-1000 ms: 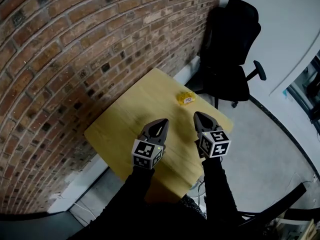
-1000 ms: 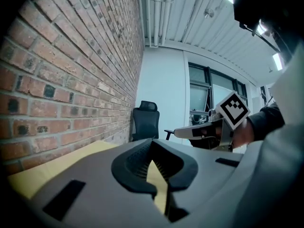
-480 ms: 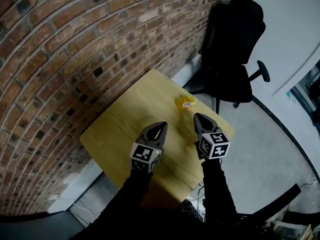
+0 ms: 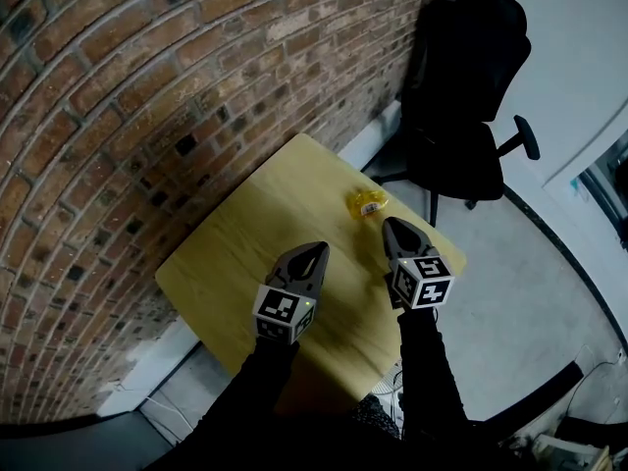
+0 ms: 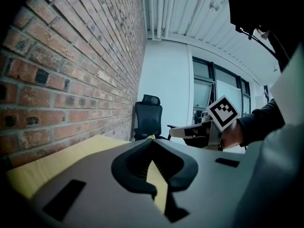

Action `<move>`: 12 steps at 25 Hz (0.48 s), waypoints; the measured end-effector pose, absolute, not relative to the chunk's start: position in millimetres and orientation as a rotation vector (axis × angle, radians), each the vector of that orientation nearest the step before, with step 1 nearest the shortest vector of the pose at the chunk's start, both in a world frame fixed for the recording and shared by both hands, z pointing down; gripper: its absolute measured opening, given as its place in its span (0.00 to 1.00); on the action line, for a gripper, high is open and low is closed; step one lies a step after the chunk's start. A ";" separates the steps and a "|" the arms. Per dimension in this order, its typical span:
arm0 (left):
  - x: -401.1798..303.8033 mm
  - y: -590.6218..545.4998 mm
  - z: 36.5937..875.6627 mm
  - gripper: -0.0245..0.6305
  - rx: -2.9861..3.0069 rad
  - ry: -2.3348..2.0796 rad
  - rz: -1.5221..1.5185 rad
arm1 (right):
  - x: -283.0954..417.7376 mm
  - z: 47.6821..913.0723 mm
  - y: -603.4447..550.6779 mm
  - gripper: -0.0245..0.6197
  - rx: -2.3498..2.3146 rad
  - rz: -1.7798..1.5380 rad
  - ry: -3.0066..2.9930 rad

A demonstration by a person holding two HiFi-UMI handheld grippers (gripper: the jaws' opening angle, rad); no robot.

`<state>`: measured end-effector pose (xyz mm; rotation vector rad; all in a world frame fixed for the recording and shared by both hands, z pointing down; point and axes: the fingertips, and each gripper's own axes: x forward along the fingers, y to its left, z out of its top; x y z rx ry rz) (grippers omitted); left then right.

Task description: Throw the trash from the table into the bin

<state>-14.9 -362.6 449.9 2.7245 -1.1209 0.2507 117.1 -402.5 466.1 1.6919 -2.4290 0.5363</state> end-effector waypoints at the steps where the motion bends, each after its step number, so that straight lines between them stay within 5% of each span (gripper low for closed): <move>1: -15.3 -364.9 451.1 0.04 2.722 -1.125 0.250 | 116.8 467.0 -405.0 0.06 1.687 0.531 -2.430; 6: -16.0 -372.0 456.6 0.04 2.702 -1.137 0.257 | 123.1 472.1 -419.6 0.07 1.698 0.486 -2.400; 12: -10.1 -374.8 462.1 0.05 2.680 -1.128 0.260 | 121.8 480.6 -440.0 0.47 1.729 0.545 -2.393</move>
